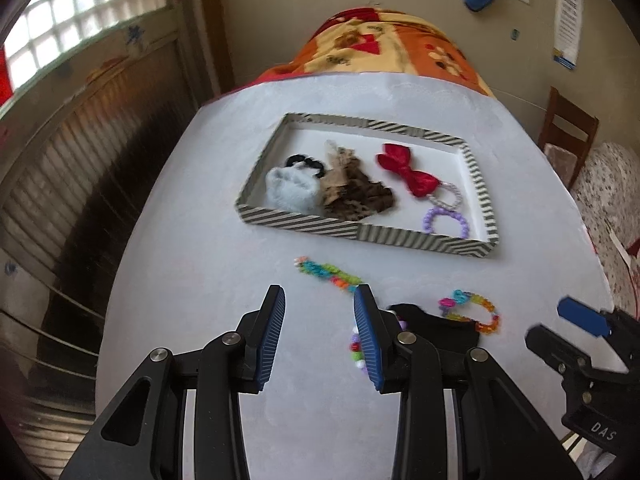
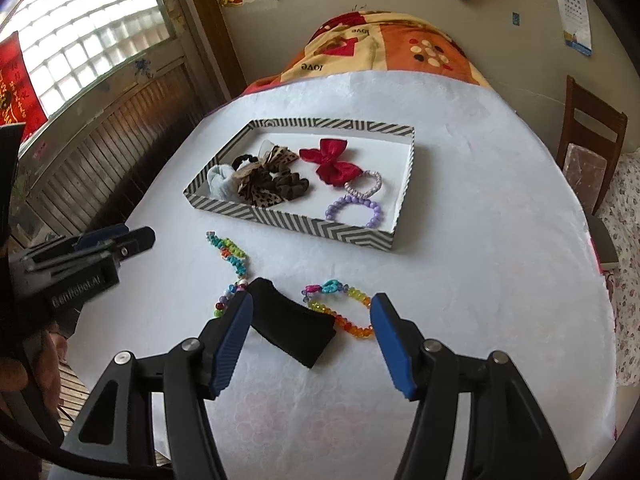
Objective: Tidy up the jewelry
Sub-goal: 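Move both open tools down toward the beaded strand and the white-bead bracelet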
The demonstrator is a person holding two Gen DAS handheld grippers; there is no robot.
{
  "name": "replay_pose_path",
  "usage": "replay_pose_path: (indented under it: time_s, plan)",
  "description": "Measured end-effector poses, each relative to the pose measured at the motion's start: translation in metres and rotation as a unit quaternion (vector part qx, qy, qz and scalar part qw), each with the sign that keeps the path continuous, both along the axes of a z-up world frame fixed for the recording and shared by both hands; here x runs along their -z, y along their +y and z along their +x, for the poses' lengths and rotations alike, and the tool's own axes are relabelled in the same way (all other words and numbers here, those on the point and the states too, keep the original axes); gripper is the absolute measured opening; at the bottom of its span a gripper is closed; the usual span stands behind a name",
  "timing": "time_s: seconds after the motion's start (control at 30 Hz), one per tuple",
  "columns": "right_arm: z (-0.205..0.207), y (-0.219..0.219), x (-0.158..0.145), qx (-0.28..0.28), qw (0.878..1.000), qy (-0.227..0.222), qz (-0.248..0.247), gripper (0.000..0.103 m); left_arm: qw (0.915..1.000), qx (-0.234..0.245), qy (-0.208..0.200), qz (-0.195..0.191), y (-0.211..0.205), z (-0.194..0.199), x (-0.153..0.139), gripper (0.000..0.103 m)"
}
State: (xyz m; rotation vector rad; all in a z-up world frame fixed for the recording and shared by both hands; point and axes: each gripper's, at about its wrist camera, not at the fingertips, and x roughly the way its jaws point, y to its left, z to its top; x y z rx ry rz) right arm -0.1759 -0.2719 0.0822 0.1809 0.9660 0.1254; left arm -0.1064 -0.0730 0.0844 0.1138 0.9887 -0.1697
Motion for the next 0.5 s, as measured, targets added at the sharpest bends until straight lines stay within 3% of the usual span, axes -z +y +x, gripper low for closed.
replay_pose_path:
  time_s: [0.17,0.37,0.5]
  plan:
    - [0.005,0.01,0.022,-0.027,0.999,0.029,0.005,0.068,0.9988,-0.027,0.035,-0.021,0.028,0.014,0.015,0.025]
    - [0.014,0.022,0.05,-0.039,0.997,0.06,0.006,0.068,0.9945,-0.011,0.094,-0.044,0.026,0.02,0.044,0.025]
    - [0.018,0.024,0.055,-0.042,0.997,0.066,0.015,0.068,0.9928,-0.014,0.11,-0.046,0.025,0.03,0.056,0.025]
